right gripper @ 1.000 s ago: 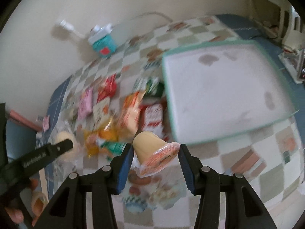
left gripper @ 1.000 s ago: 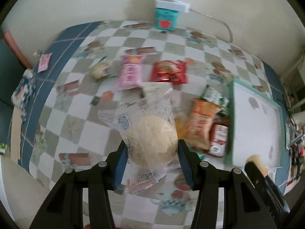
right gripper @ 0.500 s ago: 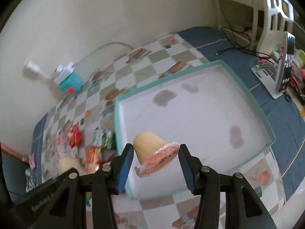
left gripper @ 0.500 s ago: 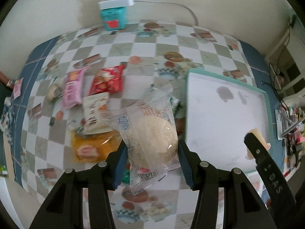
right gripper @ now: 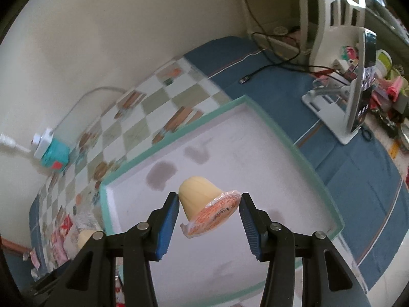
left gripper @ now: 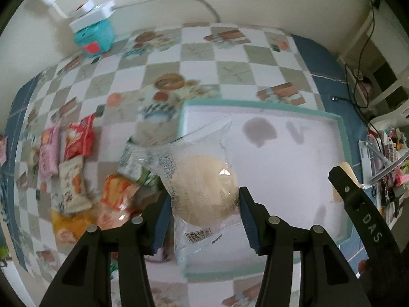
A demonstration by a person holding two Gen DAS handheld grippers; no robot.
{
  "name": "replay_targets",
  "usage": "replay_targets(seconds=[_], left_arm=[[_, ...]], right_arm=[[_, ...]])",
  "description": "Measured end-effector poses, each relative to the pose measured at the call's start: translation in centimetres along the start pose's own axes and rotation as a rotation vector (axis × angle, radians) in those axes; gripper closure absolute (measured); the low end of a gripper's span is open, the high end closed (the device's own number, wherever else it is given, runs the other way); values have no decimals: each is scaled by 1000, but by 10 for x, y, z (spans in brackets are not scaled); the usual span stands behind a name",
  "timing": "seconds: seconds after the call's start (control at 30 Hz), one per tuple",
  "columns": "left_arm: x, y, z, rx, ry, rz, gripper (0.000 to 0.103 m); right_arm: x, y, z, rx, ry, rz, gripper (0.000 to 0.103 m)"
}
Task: Organize snacks
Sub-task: 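Carry the jelly cup and bagged bun over the tray and release both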
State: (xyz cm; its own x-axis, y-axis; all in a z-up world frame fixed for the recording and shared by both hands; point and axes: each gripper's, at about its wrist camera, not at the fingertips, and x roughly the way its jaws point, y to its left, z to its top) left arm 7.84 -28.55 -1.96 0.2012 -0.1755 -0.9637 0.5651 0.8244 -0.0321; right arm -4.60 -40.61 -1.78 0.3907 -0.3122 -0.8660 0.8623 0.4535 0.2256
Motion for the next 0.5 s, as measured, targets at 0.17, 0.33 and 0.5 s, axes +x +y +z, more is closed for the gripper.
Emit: replay_targets(seconds=[0.17, 0.33, 0.5], left_arm=[[9, -19, 13, 24, -28, 23, 49], [20, -29, 21, 19, -31, 31, 49], [28, -32, 25, -3, -33, 36, 49]], right_arm=[[1, -14, 16, 20, -23, 6, 51], [8, -27, 23, 35, -27, 3, 51], [18, -35, 24, 32, -10, -12, 51]])
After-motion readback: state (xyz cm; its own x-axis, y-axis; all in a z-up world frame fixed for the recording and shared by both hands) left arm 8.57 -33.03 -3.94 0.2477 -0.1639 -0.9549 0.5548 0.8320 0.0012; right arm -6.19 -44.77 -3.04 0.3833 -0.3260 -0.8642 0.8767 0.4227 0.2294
